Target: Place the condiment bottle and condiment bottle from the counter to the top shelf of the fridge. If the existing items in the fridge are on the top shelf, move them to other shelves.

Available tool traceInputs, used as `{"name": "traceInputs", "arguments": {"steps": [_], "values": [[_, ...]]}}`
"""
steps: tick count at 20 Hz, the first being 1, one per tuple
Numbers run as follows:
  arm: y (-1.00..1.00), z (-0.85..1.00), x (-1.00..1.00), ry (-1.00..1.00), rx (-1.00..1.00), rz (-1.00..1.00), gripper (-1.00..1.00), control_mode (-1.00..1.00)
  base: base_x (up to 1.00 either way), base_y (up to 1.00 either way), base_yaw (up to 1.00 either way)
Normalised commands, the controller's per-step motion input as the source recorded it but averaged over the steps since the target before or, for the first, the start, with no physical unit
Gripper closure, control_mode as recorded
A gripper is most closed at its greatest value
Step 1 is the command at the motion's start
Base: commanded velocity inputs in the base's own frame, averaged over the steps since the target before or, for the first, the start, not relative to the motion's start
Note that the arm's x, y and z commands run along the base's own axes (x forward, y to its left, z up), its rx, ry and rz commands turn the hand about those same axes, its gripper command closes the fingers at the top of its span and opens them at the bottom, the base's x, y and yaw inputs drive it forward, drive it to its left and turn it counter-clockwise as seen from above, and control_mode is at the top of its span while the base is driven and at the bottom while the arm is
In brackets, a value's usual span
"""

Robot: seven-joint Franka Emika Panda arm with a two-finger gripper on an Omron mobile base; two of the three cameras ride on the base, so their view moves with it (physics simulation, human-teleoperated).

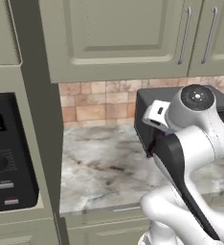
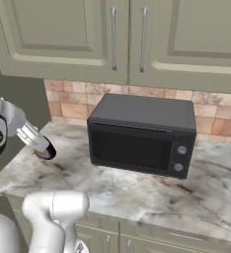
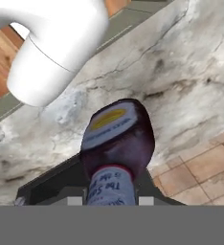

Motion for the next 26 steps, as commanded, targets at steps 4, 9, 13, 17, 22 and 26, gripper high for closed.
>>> {"name": "traceInputs", "arguments": {"steps": [4,9,13,17,22,26], "values": [[0.00,0.00,0.00,0.00,0.00,0.00,1.00,1.00,-0.98,-0.77,0.16],[0.00,0.00,0.00,0.00,0.00,0.00,1.00,1.00,-1.00,-1.00,0.16],[0.00,0.00,0.00,0.00,0.00,0.00,1.00,1.00,-1.00,-1.00,0.12],[0.00,0.00,0.00,0.00,0.00,0.00,1.00,1.00,-1.00,-1.00,0.10],[0.00,0.00,0.00,0.00,0.00,0.00,1.00,1.00,-1.00,-1.00,0.03],[0.00,0.00,0.00,0.00,0.00,0.00,1.00,1.00,-1.00,-1.00,0.00]]}}
